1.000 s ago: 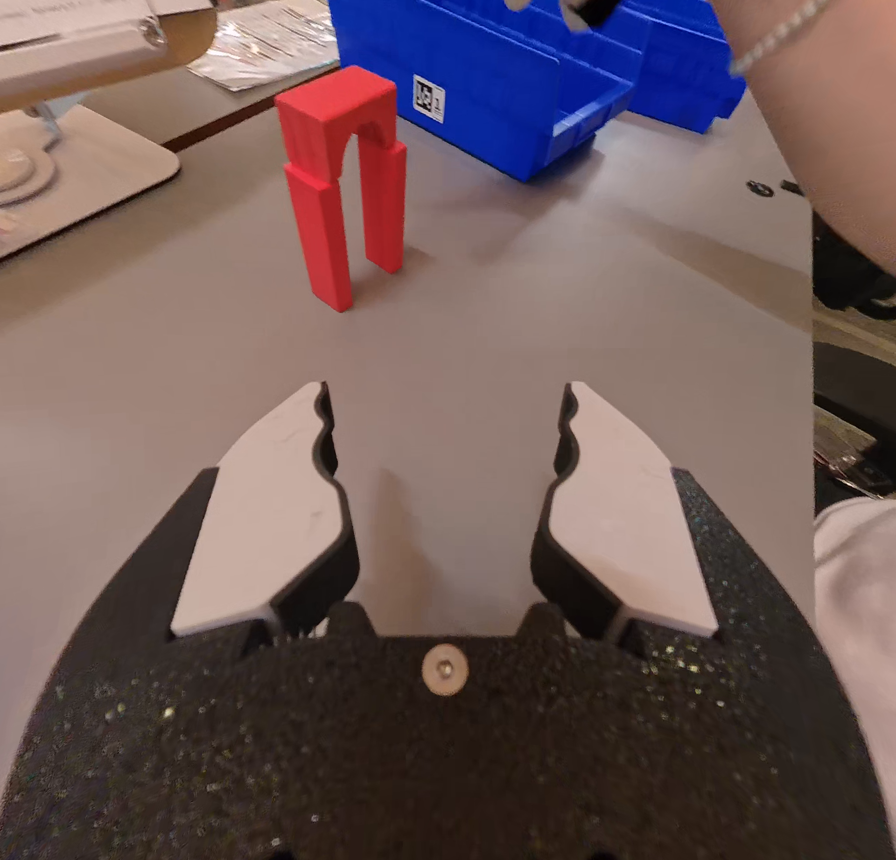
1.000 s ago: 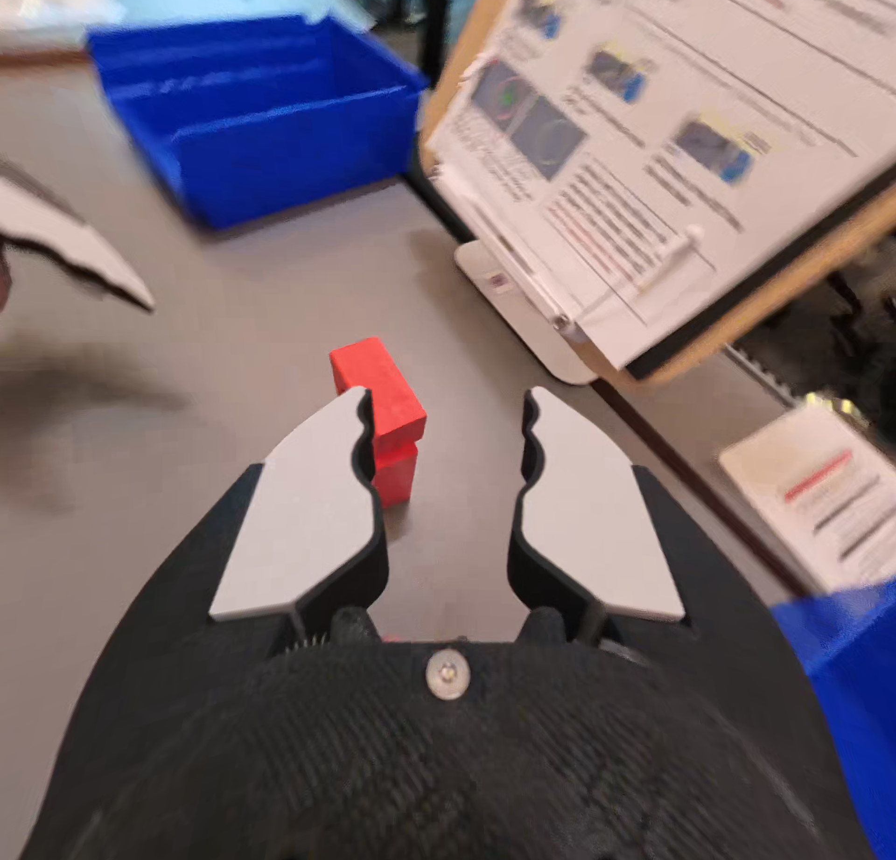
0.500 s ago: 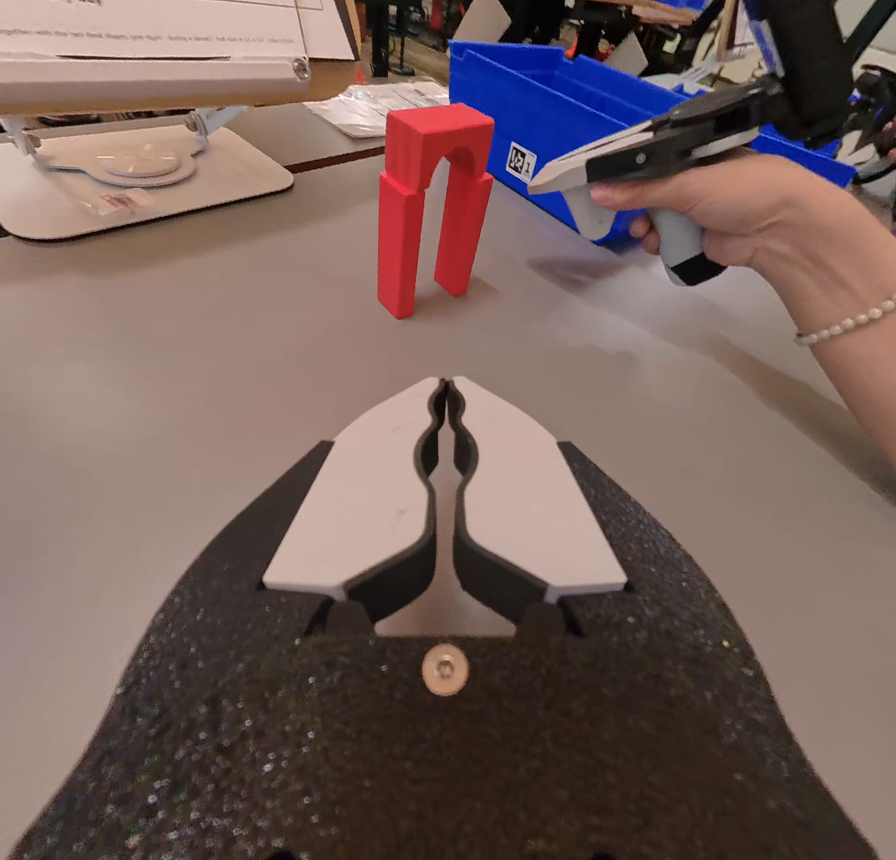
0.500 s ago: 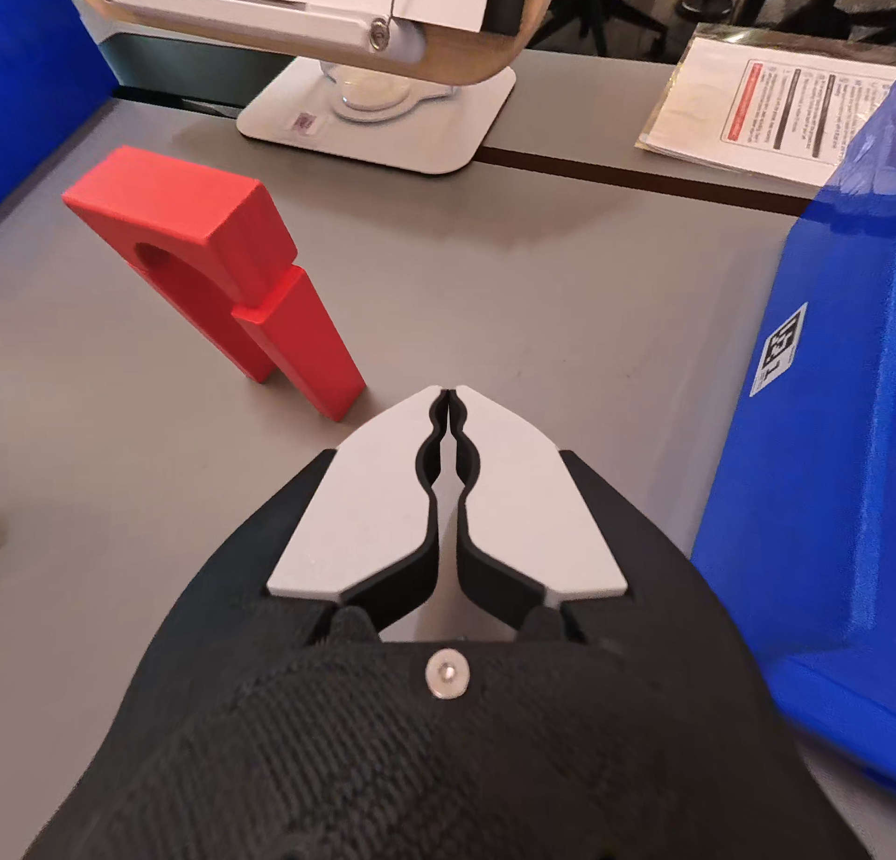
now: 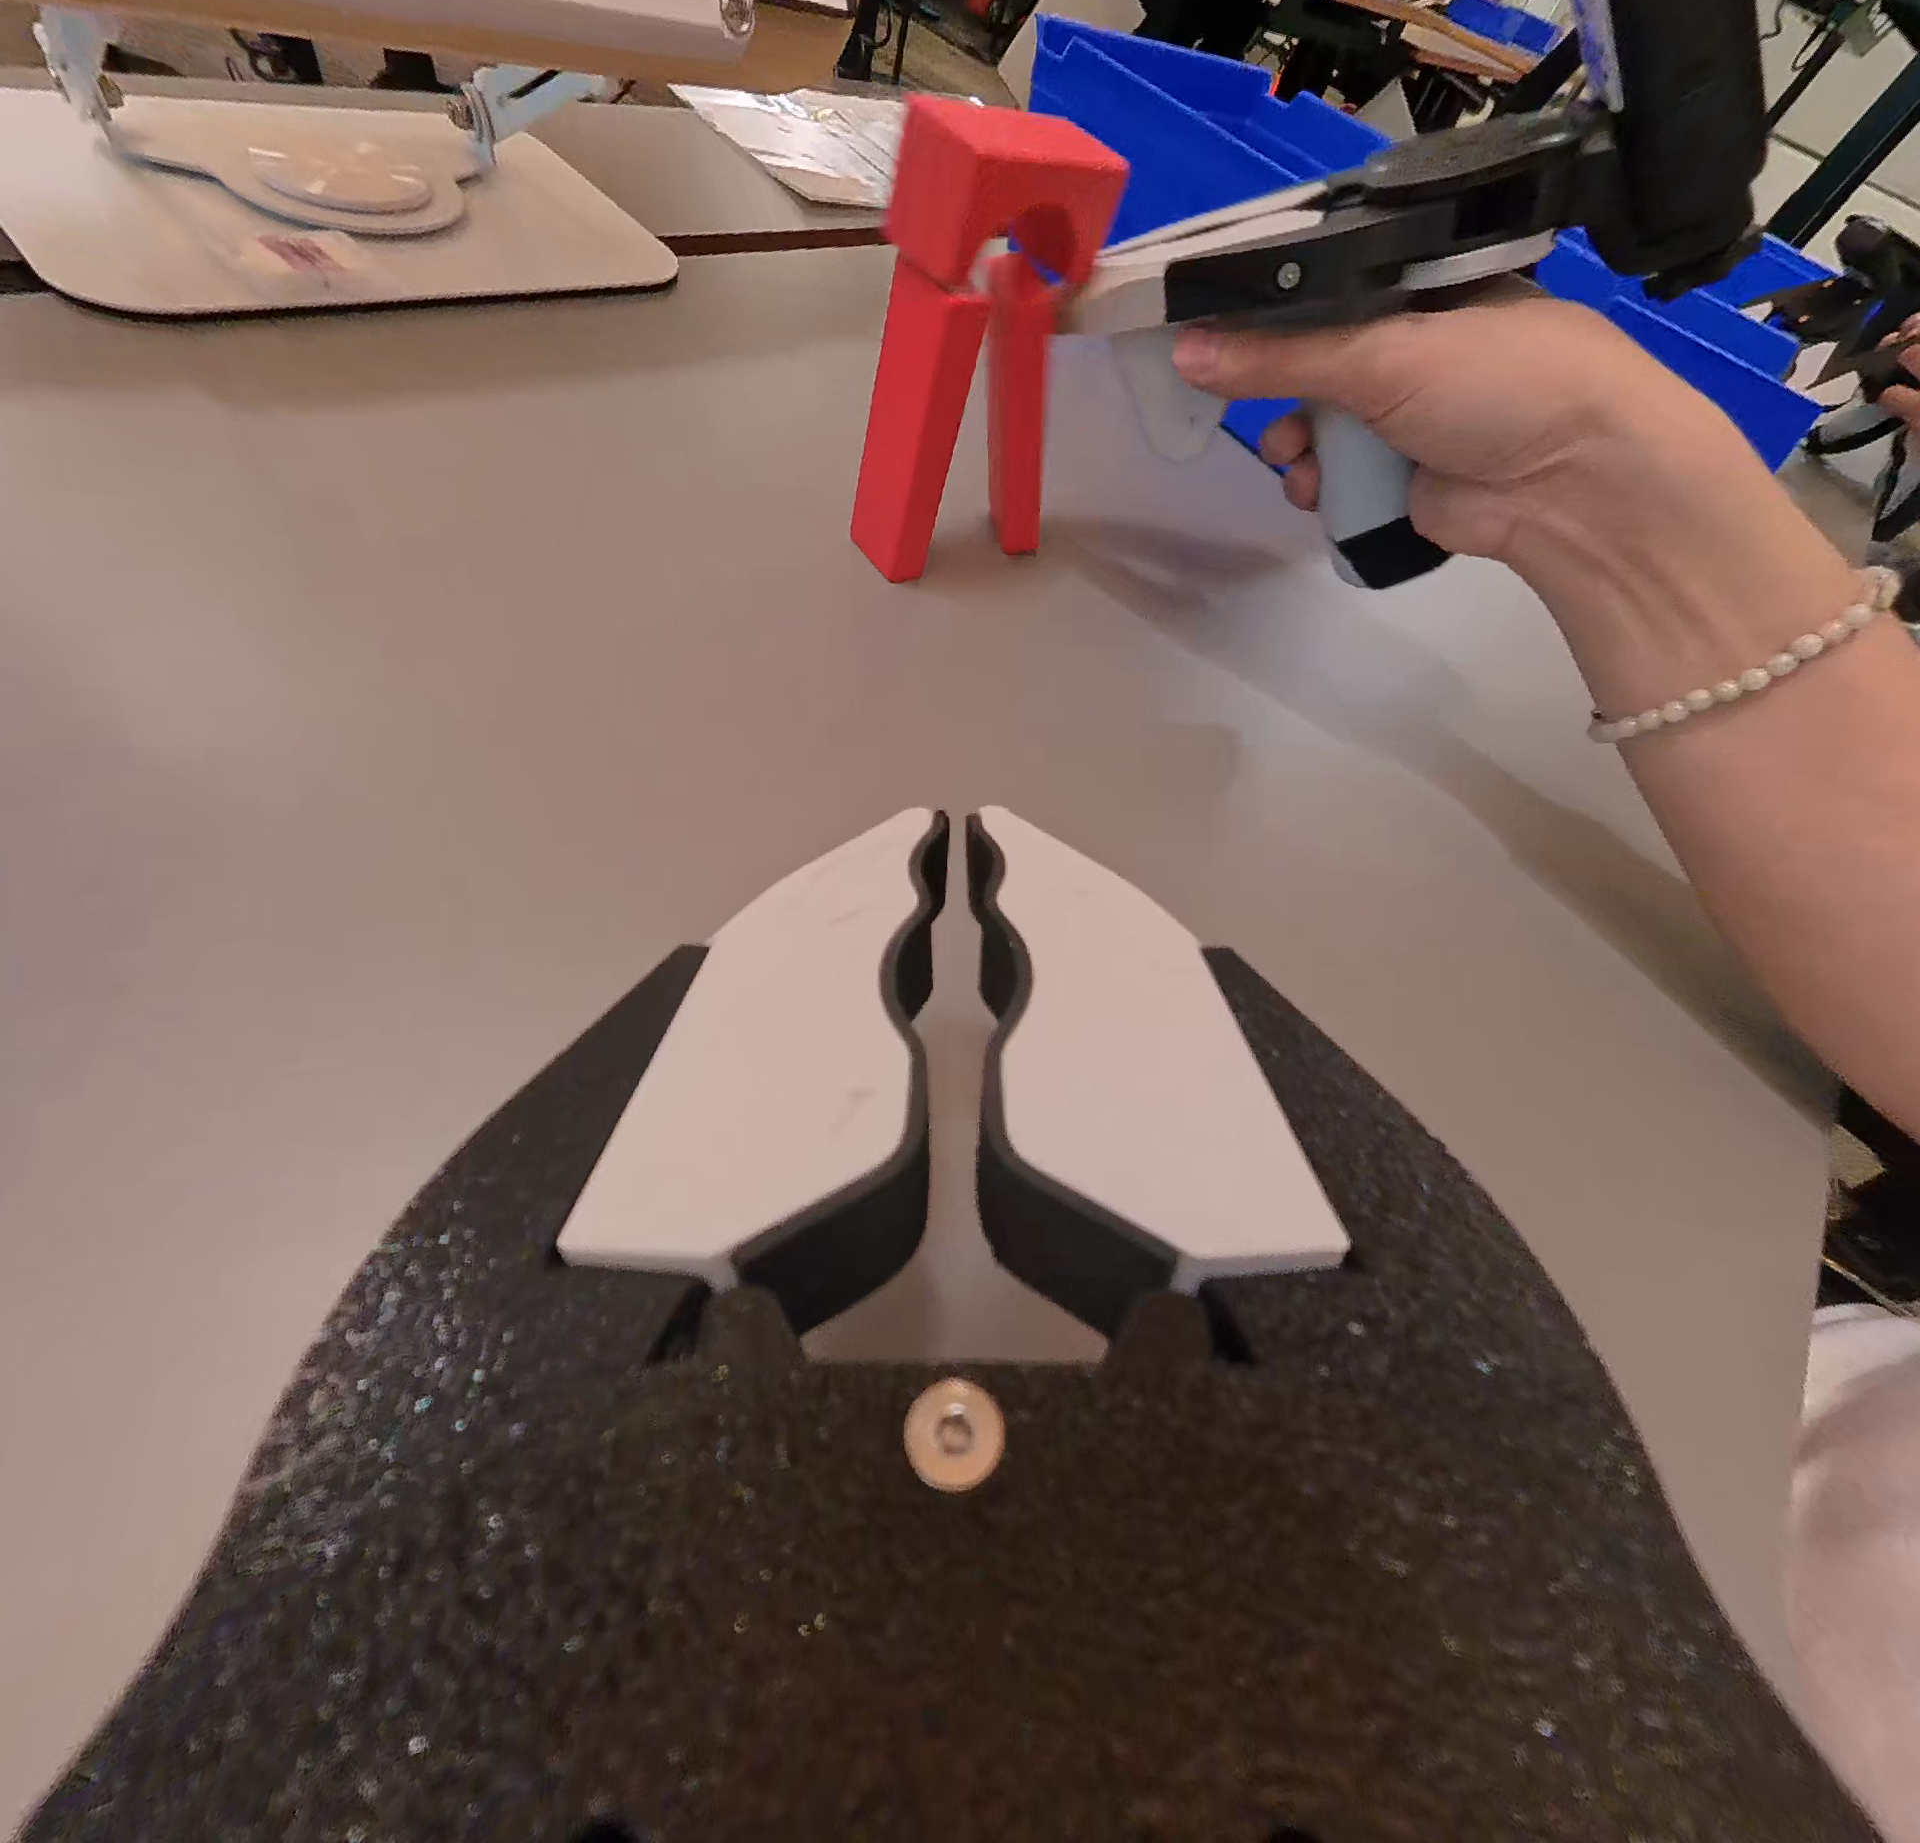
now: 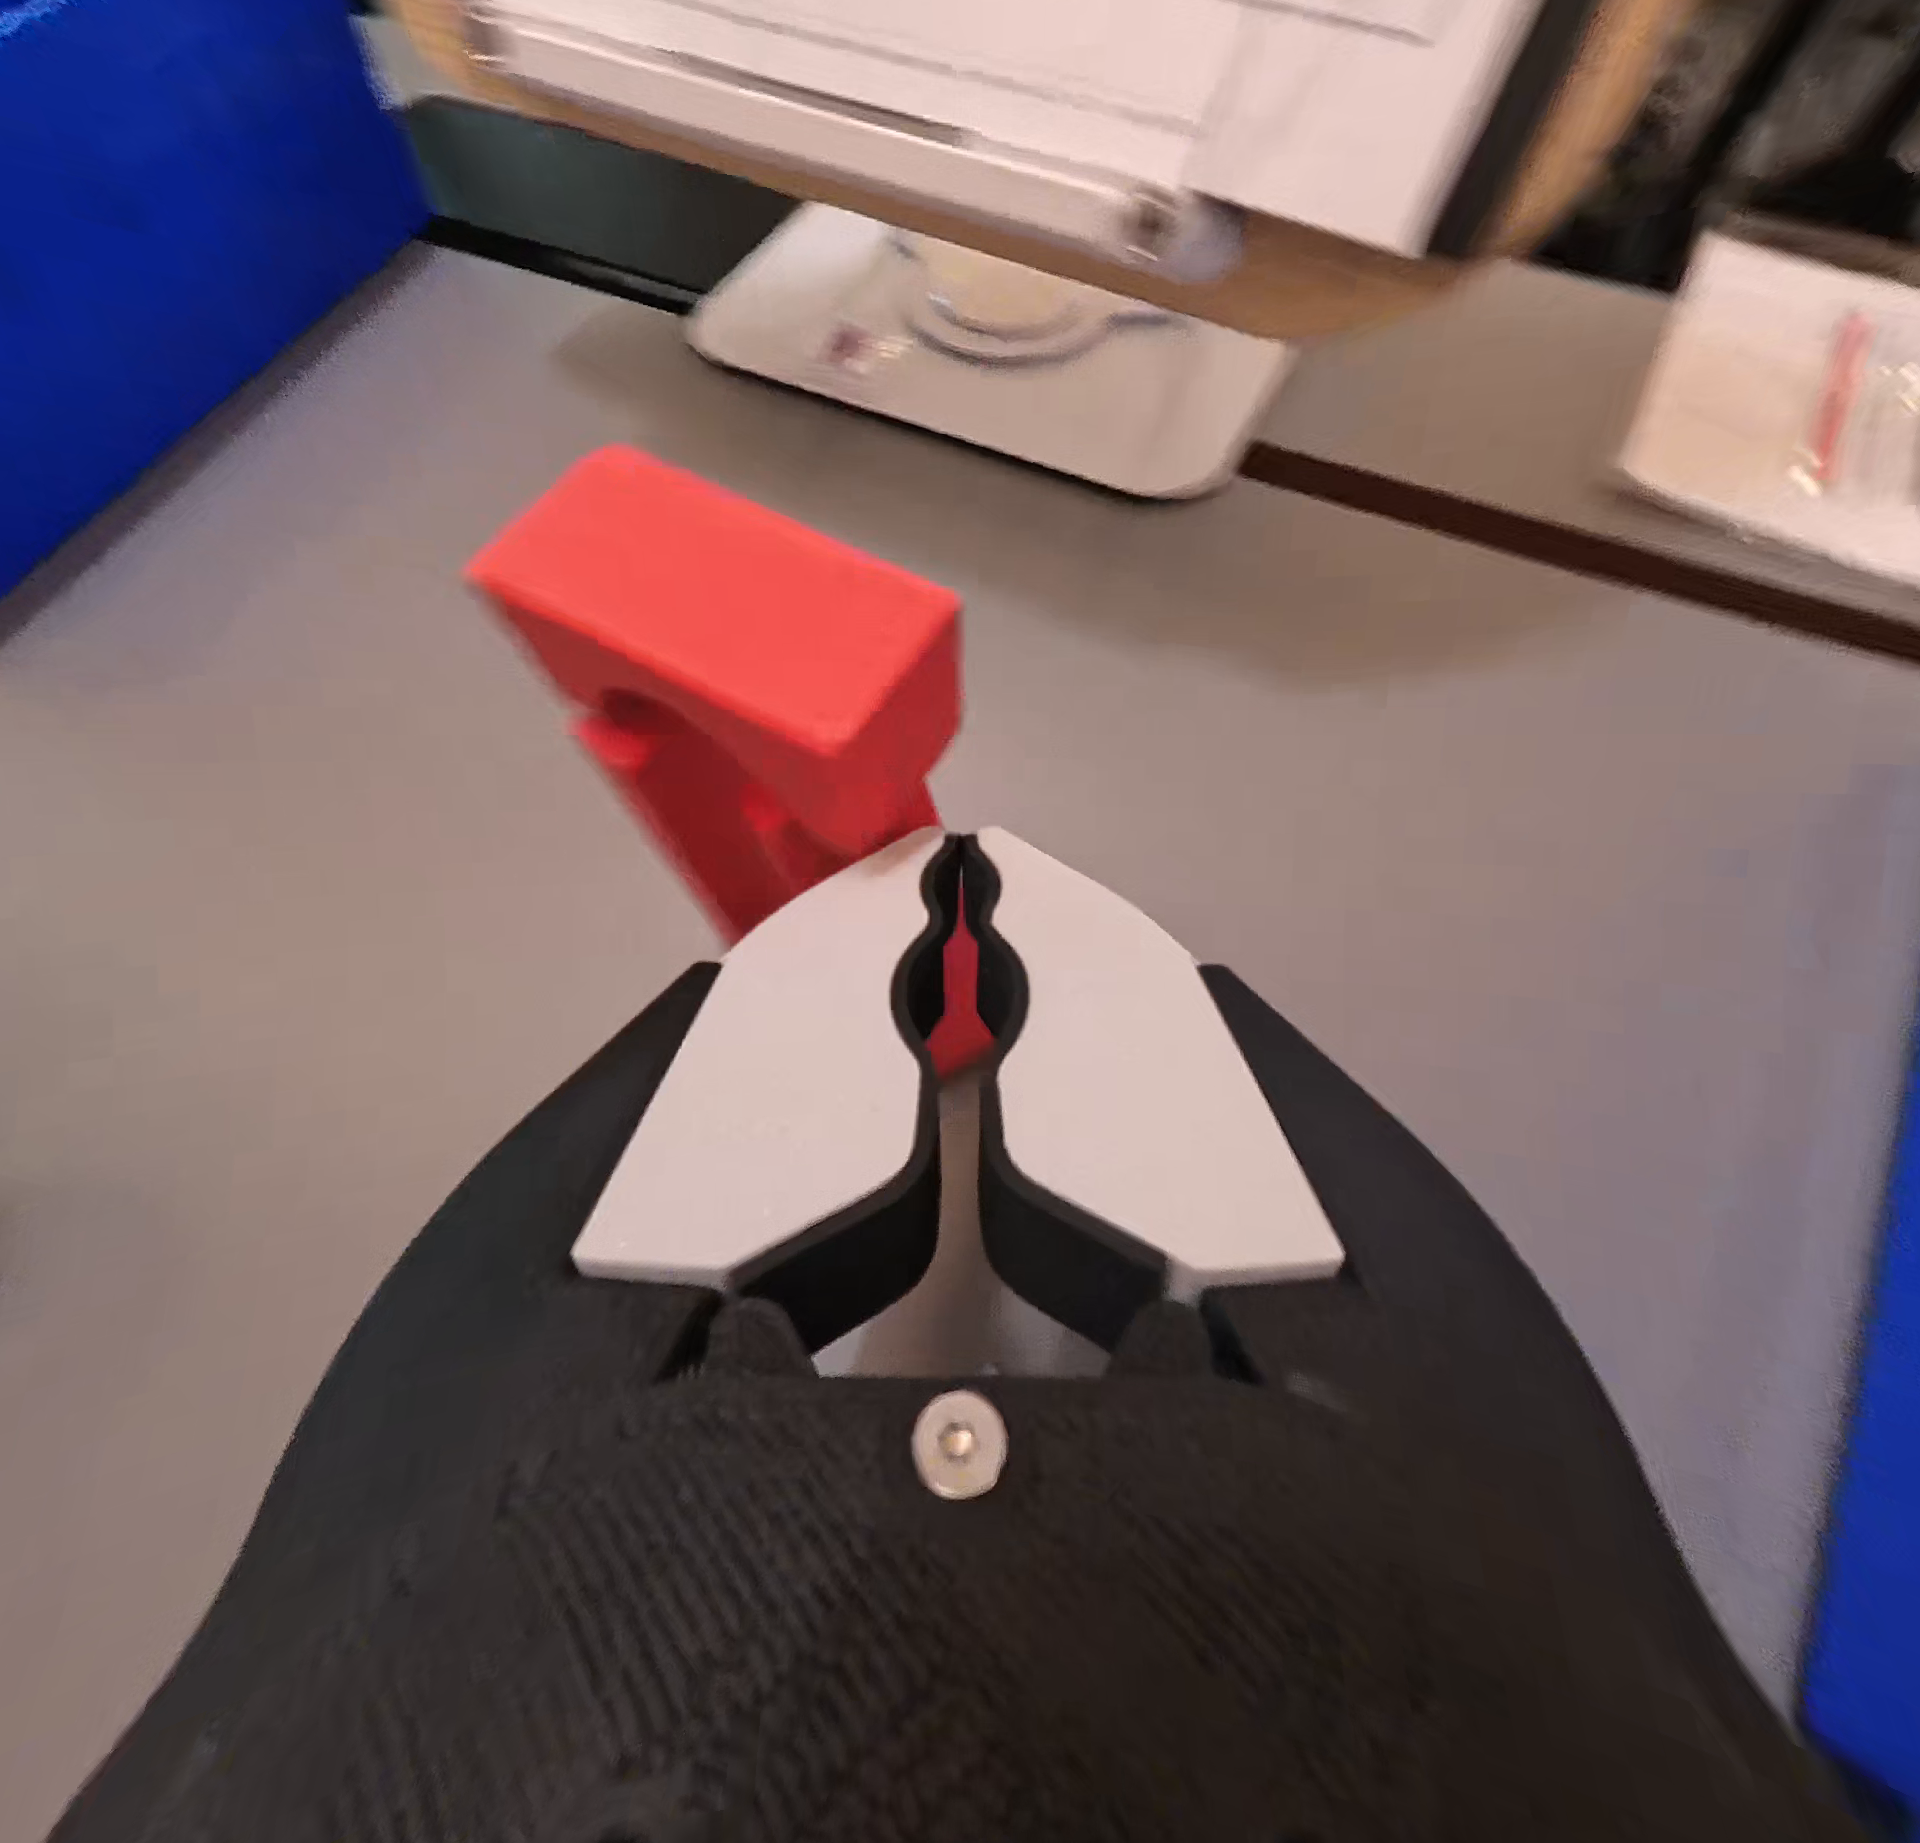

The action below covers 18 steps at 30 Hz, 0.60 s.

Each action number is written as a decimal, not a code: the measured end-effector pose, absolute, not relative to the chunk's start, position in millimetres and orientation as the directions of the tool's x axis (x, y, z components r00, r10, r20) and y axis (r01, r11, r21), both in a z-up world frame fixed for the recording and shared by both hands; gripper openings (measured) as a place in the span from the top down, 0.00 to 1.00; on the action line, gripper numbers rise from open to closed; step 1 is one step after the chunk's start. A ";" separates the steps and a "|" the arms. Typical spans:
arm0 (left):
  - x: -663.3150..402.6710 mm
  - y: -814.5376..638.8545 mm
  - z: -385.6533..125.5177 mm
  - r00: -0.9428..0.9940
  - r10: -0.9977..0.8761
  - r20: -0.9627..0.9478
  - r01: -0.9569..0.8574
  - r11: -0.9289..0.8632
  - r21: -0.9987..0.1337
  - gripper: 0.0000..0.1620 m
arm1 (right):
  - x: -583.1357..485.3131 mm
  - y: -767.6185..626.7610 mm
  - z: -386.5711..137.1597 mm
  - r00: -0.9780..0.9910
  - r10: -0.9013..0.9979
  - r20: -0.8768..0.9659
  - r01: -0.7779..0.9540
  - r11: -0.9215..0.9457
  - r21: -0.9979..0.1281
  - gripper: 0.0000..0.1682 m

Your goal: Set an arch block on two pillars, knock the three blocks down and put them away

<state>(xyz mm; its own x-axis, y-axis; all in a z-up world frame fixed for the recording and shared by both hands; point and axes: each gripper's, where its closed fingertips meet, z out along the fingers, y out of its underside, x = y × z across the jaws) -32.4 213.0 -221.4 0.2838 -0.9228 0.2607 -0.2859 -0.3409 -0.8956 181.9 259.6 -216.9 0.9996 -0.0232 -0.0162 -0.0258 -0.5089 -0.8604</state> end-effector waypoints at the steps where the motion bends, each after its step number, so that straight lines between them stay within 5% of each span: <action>1: -33.7 211.9 -222.3 0.280 -0.921 0.270 -0.283 -0.348 -0.894 0.98 | 164.0 265.8 -212.0 0.997 0.071 0.007 0.040 -0.488 -0.872 1.00; 5: -38.4 206.4 -225.8 0.264 -0.915 0.306 -0.270 -0.375 -0.887 0.97 | 113.8 271.6 -189.8 0.949 0.309 0.059 0.179 -0.376 -0.909 1.00; 11: -48.9 199.3 -231.5 0.267 -0.916 0.300 -0.298 -0.375 -0.878 0.95 | 129.4 261.3 -184.7 0.935 0.313 0.165 0.293 -0.423 -0.857 0.98; 18: -52.7 193.2 -230.2 0.258 -0.917 0.303 -0.297 -0.374 -0.878 0.94 | 172.6 260.1 -211.7 0.913 0.366 0.179 0.376 -0.589 -0.715 0.72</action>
<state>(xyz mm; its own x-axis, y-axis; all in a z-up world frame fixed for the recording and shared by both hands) -52.7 193.2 -230.2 0.2578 -0.9173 0.3035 -0.2974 -0.3742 -0.8783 172.6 260.1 -211.7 0.9131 0.3661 0.1792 0.3765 -0.5889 -0.7152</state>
